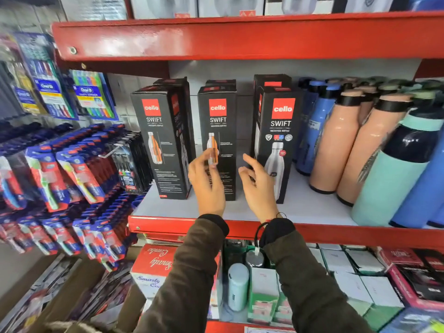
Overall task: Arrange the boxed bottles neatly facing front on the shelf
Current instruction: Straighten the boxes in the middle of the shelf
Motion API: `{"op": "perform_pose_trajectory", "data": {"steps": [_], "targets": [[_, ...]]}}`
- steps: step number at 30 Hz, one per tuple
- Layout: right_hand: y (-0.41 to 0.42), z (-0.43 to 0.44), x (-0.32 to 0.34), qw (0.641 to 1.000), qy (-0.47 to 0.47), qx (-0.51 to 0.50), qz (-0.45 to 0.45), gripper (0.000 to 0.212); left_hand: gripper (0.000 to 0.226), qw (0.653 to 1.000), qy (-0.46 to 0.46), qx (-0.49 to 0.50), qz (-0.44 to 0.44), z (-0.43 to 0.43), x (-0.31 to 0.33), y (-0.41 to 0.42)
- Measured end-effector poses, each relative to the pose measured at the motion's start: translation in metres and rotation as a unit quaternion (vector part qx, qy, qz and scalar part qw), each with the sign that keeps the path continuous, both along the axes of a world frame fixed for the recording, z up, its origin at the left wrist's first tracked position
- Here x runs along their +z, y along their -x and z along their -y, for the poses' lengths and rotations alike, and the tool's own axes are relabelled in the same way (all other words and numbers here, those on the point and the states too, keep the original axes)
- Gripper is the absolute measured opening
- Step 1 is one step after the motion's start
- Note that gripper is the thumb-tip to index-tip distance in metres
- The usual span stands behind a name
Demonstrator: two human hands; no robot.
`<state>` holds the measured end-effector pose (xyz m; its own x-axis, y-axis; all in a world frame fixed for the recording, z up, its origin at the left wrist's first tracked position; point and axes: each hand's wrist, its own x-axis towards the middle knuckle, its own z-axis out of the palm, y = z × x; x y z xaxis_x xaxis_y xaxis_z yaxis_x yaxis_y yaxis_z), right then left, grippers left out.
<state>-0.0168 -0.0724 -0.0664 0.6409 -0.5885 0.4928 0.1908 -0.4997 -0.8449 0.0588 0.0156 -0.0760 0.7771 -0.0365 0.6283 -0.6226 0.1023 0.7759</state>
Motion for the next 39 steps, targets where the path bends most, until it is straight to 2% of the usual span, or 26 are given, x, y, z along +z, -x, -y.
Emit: {"op": "perform_pose_trajectory", "data": {"steps": [4, 10, 16, 20, 25, 29, 35, 39], "targets": [[-0.015, -0.002, 0.0, 0.998, -0.002, -0.012, -0.055, 0.051, 0.038, 0.995, -0.041, -0.024, -0.085, -0.01, -0.001, -0.015], [-0.04, -0.012, -0.011, 0.996, -0.016, -0.025, -0.08, 0.054, 0.048, 0.963, -0.089, -0.178, -0.18, -0.02, -0.003, -0.032], [-0.045, -0.022, -0.015, 0.996, 0.018, -0.055, -0.065, 0.073, 0.04, 0.944, -0.023, -0.236, -0.229, -0.032, 0.002, -0.04], [-0.046, -0.025, -0.01, 0.995, 0.036, -0.083, -0.034, 0.087, 0.047, 0.94, 0.009, -0.258, -0.222, -0.042, 0.002, -0.039], [-0.048, -0.025, -0.005, 0.994, -0.009, -0.109, -0.007, 0.093, 0.048, 0.946, 0.023, -0.257, -0.195, -0.046, 0.001, -0.04], [-0.048, -0.026, -0.006, 0.994, -0.027, -0.103, -0.003, 0.095, 0.047, 0.965, -0.029, -0.218, -0.146, -0.045, -0.001, -0.043], [-0.039, -0.021, -0.013, 0.997, -0.032, -0.051, -0.044, 0.103, 0.048, 0.946, -0.071, -0.241, -0.206, -0.037, -0.007, -0.06], [-0.037, -0.014, -0.012, 0.998, -0.016, -0.006, -0.061, 0.104, 0.036, 0.951, -0.07, -0.221, -0.204, -0.036, -0.009, -0.064]]}}
